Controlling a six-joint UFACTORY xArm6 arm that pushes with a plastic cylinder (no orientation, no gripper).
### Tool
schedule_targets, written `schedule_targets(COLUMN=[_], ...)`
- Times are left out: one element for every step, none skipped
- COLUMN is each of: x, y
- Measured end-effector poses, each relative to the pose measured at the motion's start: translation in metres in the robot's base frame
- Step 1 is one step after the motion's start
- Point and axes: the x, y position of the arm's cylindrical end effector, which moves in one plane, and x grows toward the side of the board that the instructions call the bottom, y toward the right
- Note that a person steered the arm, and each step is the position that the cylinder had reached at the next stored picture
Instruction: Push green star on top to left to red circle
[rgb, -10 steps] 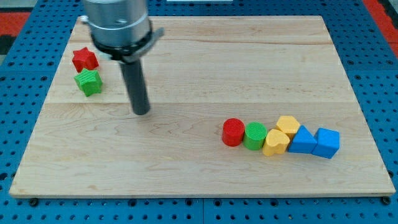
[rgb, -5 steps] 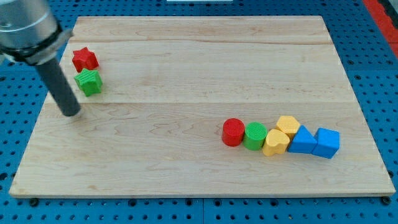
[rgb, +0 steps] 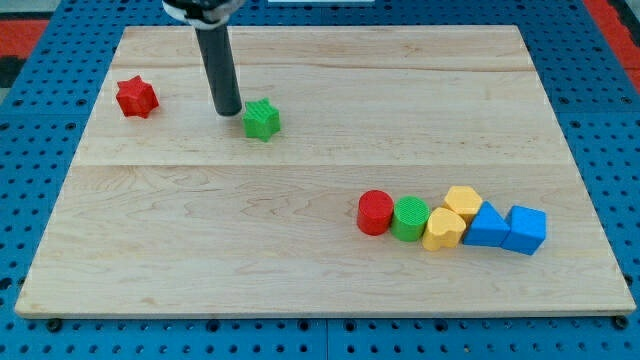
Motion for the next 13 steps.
schedule_targets(x=[0.021, 0.051, 0.063, 0.016, 0.007, 0.024, 0.066, 0.089, 0.089, 0.107, 0.118, 0.131, 0.125], y=[0.075, 0.129, 0.127, 0.125, 0.088, 0.077, 0.084, 0.088, 0.041, 0.075, 0.158, 0.203, 0.204])
